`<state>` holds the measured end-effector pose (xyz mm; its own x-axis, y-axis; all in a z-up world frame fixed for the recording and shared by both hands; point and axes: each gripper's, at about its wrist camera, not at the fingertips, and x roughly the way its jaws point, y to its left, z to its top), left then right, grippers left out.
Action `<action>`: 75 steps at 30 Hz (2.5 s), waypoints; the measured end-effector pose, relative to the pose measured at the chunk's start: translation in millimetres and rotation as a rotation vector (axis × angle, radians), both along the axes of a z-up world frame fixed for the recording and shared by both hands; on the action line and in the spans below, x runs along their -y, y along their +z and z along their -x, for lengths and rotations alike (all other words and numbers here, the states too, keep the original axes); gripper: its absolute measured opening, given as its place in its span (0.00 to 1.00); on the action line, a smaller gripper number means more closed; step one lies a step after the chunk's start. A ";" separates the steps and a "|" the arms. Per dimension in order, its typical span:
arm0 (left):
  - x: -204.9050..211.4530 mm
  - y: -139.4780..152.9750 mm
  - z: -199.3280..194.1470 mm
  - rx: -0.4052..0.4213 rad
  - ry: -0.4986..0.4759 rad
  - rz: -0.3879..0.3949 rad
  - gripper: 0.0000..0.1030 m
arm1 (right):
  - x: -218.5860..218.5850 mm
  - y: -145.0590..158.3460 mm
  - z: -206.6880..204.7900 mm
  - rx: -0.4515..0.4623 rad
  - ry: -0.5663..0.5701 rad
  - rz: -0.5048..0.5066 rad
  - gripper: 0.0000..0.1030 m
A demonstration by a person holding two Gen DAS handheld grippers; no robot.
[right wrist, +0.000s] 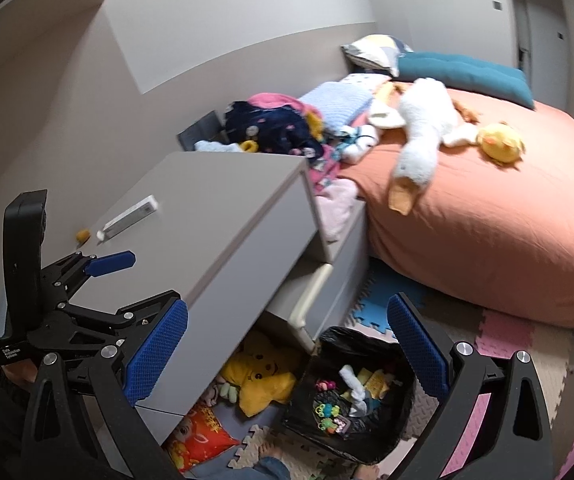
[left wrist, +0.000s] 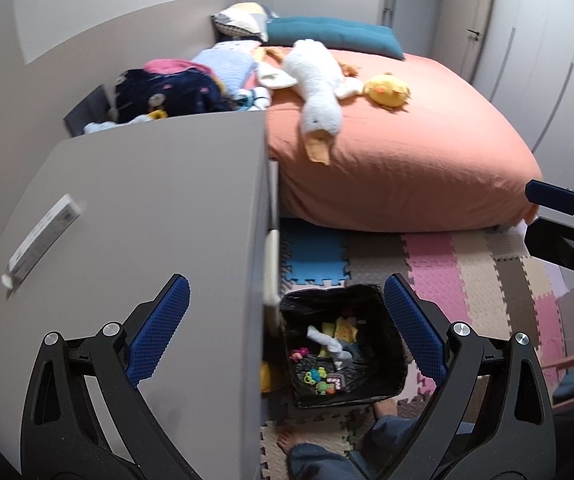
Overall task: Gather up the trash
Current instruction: 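Move both open tools from the bin up over the desk, then grasp the white thermometer box with the right tool while the left tool grasps the brown plush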
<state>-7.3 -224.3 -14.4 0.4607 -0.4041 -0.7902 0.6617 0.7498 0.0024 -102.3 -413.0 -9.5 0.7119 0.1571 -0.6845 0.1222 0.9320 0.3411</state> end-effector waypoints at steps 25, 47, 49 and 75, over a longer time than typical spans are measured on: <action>-177.7 1.1 -58.1 0.009 0.436 -0.001 0.92 | -141.4 -2.0 -131.0 0.004 0.396 0.032 0.97; -287.5 -4.6 -111.2 -0.006 0.746 0.035 0.92 | -252.9 -3.5 -243.5 0.052 0.679 0.087 0.97; -295.2 -4.5 -119.7 -0.006 0.770 0.044 0.92 | -262.1 -4.7 -254.7 0.057 0.704 0.089 0.97; -353.4 -31.9 -214.5 -0.014 1.016 0.111 0.92 | -356.0 -53.5 -346.3 0.001 0.932 0.370 0.68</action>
<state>207.2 129.1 -46.3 0.6178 0.1013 -0.7798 -0.2878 0.9520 -0.1043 244.0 -57.0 -63.0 0.4139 0.4298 -0.8025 -0.7108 0.7033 0.0101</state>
